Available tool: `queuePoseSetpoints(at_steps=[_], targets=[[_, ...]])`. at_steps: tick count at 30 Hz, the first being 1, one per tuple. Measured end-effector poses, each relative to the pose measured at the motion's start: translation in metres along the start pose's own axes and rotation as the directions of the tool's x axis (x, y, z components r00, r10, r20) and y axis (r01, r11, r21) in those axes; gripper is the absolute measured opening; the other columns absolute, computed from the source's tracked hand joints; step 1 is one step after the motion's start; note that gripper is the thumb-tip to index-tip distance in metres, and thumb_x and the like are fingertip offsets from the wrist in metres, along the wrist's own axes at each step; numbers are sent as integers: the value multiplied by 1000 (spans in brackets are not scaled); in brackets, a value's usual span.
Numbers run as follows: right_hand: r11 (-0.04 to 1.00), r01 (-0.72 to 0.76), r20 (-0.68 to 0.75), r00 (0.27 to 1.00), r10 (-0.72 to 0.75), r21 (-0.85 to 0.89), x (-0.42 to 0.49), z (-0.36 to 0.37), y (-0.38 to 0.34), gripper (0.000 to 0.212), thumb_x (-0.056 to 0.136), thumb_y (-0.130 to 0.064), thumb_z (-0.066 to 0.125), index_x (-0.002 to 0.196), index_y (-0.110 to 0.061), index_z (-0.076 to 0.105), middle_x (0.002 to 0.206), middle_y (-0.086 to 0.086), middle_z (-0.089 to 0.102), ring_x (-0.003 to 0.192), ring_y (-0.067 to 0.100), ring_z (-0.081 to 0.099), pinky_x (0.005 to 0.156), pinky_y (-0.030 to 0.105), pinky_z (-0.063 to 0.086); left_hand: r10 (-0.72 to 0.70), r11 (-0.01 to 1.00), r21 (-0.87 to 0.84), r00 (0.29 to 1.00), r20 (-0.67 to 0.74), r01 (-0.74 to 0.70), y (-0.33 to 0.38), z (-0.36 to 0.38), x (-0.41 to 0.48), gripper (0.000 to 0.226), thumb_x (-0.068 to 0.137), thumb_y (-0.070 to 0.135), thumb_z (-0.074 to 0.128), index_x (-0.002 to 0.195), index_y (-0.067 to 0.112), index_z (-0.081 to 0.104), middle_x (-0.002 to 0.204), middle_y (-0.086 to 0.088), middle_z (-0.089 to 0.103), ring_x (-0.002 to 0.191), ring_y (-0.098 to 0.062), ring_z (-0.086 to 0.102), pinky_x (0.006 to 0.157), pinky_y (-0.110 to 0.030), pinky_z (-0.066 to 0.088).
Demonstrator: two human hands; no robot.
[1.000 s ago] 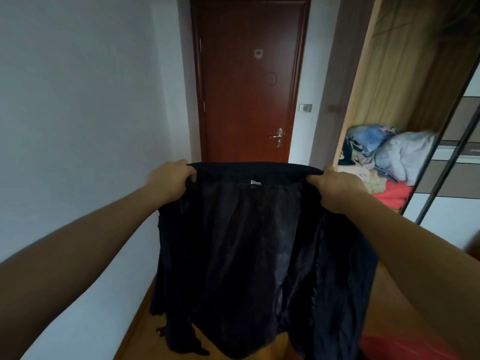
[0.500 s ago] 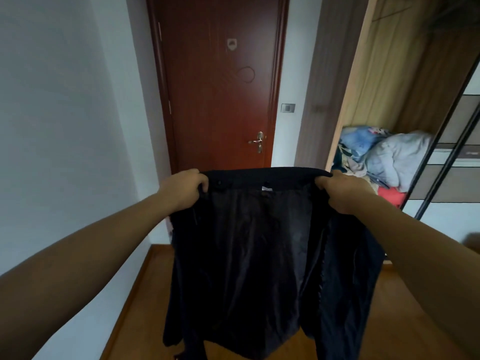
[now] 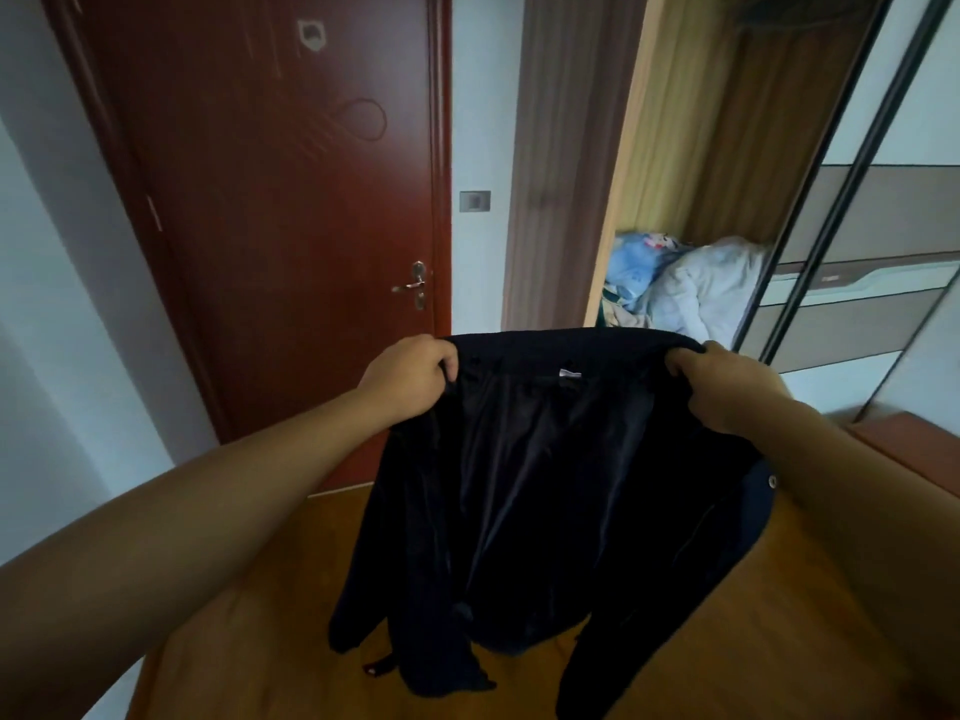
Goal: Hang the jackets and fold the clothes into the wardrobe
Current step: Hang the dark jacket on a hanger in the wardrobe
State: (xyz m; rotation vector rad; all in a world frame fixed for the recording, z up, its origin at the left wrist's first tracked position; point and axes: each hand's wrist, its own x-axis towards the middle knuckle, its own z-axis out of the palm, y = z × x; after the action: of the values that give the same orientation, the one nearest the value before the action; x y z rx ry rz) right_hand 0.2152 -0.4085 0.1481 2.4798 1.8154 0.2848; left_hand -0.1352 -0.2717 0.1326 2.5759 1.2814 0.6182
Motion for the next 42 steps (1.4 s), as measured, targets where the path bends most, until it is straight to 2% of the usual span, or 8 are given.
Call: queuePoseSetpoints(at_steps=[6,10,16,19,28,35,39,42], targets=[[992,-114,-8,993,115,62,72,16,67,34,89,-22,55,120,-31,47,110,9,51,94,38,61,79,45,55,54,991,-119,998,-11,-55,34,39,132,43,76,-3,42,70,32,66,82,6,67,77,-17,64,70,-37,53],[975,-194,-59,978,201,108,137,15,124,37,90,-21,54,126,-29,47,115,11,55,97,39,62,81,45,55,81,975,-208,997,-18,-83,81,62,230,44,80,-8,42,74,26,69,67,12,58,59,-6,53,52,-23,35],[951,-264,-155,945,289,161,228,-4,202,50,91,-14,51,139,-25,45,125,17,55,106,41,60,80,43,49,119,945,-304,992,-35,-123,146,96,363,41,83,-7,40,81,19,71,59,7,56,51,-9,49,47,-24,31],[942,-279,-188,931,314,188,269,-12,232,52,91,-12,50,141,-26,43,124,16,55,105,41,59,80,45,51,155,924,-346,986,-57,-165,174,108,419,40,85,-9,39,85,14,72,63,9,54,54,-6,47,43,-14,28],[945,-281,-337,884,323,168,418,-33,333,53,93,-15,50,144,-28,41,124,15,54,102,39,59,81,47,53,228,900,-345,962,-149,-267,248,137,607,42,83,-6,39,83,20,72,63,5,57,50,-9,50,41,-18,29],[932,-335,-368,856,363,138,535,-47,417,54,94,-16,50,146,-29,41,123,15,55,105,38,59,74,40,45,261,916,-260,946,-194,-306,285,133,756,42,86,-4,38,84,16,74,80,9,61,67,-9,56,54,-26,37],[929,-329,-364,855,369,169,595,-51,449,52,92,-15,49,141,-29,44,109,10,51,101,39,60,76,43,51,257,926,-216,936,-239,-310,294,131,822,41,87,-4,38,83,15,74,83,4,65,72,-15,60,58,-28,41],[944,-274,-372,869,326,185,642,-50,465,51,90,-14,49,139,-27,45,113,12,54,99,38,60,82,49,56,211,944,-189,933,-291,-272,287,133,866,39,87,-3,39,80,14,73,78,4,65,74,-19,62,62,-28,43]])
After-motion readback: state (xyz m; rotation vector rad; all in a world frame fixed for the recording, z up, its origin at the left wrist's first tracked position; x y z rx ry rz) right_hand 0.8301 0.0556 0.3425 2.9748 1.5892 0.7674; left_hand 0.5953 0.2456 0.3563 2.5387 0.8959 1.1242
